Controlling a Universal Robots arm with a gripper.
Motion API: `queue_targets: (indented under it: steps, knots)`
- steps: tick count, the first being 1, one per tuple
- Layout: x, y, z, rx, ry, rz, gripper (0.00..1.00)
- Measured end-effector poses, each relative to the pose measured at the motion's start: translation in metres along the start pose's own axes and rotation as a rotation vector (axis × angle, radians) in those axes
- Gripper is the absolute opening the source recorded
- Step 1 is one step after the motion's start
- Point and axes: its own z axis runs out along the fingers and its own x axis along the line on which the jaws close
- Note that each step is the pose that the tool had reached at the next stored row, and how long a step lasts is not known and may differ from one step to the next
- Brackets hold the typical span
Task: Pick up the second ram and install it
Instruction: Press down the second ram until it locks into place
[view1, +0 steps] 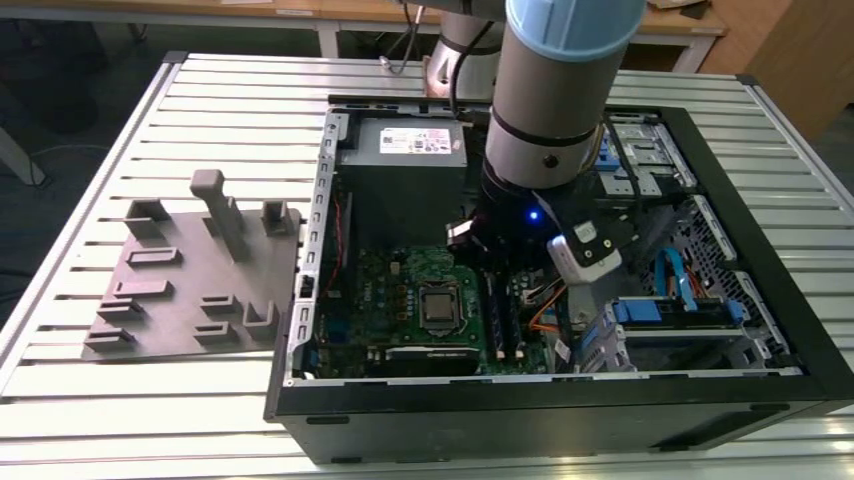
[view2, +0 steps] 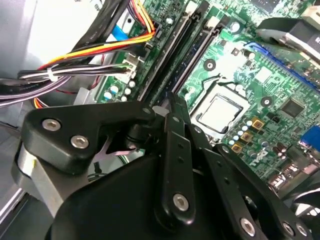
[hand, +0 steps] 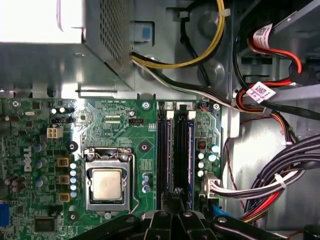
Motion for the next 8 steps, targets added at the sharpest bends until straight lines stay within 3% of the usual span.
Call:
queue_targets:
  steps: [8]
  knots:
    - [0.0000,0.0001,-0.0003,-0.0009,-0.0003,0.000,0.11]
